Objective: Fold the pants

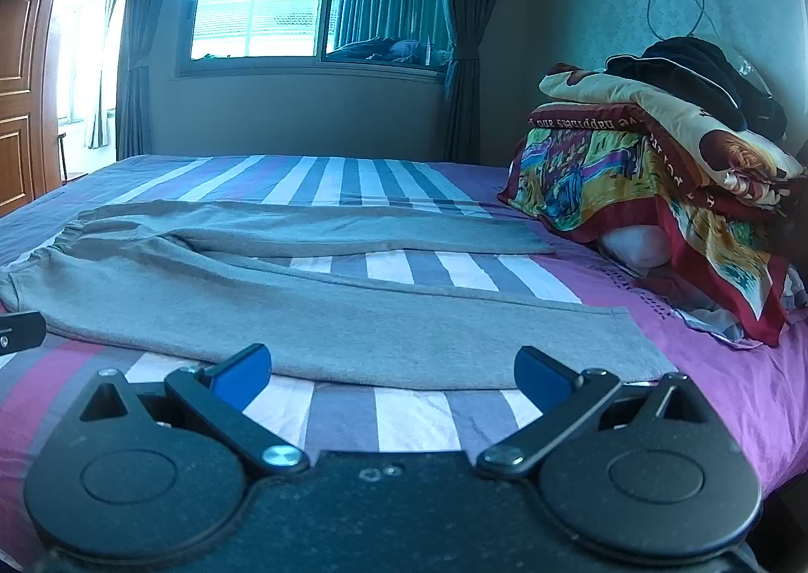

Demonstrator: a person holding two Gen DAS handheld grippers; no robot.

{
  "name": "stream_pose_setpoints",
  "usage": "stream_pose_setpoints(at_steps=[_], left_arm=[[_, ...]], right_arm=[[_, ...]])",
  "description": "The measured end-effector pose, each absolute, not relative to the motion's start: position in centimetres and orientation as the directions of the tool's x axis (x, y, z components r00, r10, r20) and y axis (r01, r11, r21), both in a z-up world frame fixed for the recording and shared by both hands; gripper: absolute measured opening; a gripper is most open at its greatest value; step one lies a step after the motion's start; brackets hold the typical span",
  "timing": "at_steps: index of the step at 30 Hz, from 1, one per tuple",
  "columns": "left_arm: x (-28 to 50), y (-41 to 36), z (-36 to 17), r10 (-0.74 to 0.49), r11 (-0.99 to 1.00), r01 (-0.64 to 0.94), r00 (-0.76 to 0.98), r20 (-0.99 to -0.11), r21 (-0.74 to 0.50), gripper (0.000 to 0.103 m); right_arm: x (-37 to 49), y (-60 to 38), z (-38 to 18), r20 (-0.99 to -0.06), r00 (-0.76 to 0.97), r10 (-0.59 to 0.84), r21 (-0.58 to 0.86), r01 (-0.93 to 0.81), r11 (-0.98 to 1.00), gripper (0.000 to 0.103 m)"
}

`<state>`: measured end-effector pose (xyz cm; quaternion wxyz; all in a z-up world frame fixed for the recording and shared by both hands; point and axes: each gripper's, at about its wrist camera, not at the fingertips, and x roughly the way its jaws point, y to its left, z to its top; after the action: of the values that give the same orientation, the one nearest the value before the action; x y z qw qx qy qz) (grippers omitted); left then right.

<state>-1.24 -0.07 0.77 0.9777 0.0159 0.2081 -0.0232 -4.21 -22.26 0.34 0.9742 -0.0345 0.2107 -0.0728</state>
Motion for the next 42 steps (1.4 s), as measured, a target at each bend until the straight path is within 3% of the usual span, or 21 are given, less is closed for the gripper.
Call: stream_pose_setpoints(at_steps=[13, 19, 25, 29, 33, 38, 40, 41, 42], left_arm=[[-0.9, -0.1, 0.8, -0.038, 0.998, 0.054, 0.907, -0.42, 0.028, 0.103], [0.3, 0.3, 1.0, -0.011, 0.998, 0.035, 0.896, -0.444, 0.046, 0.103], [4.7, 2.9, 1.9, -0.043, 0.999, 0.053, 0.875, -0.481, 0.008, 0.103], [8.1, 4.5, 4.1, 0.015, 0.997, 0.02, 0.908, -0.418, 0.078, 0.103], [14.2, 8.6, 5.5, 0.021, 0.998, 0.007, 0.913, -0.406, 0.068, 0.103], [24.7, 16.4, 5.4, 0.042, 0.999, -0.031, 0.889, -0.455, 0.032, 0.103], [29.0, 19.0, 4.8, 0.085, 0.995, -0.054, 0.875, -0.477, 0.079, 0.094], [31.2, 20.4, 4.3, 0.088, 0.995, -0.054, 0.861, -0.501, 0.083, 0.075], [33.6, 21.8, 3.7, 0.098, 0.994, -0.058, 0.84, -0.533, 0.091, 0.064]], right_arm=[[-4.4, -21.8, 0.5, -0.411, 0.9, -0.145, -0.091, 0.118, 0.989, 0.103], [-4.1, -22.2, 0.7, -0.43, 0.902, -0.041, -0.017, 0.038, 0.999, 0.103], [-1.8, -23.4, 2.3, -0.414, 0.908, 0.061, 0.005, -0.065, 0.998, 0.103], [2.1, -24.0, 3.6, -0.391, 0.918, 0.069, -0.069, -0.103, 0.992, 0.103], [7.2, -24.8, 5.3, -0.394, 0.904, 0.165, -0.034, -0.194, 0.98, 0.102], [14.7, -23.6, 6.3, -0.377, 0.898, 0.227, -0.1, -0.283, 0.954, 0.081], [18.5, -23.0, 6.1, -0.397, 0.879, 0.264, -0.088, -0.323, 0.942, 0.08], [20.8, -22.4, 5.9, -0.409, 0.867, 0.283, -0.086, -0.346, 0.934, 0.074], [22.7, -21.9, 5.6, -0.425, 0.854, 0.301, -0.093, -0.372, 0.924, 0.07]])
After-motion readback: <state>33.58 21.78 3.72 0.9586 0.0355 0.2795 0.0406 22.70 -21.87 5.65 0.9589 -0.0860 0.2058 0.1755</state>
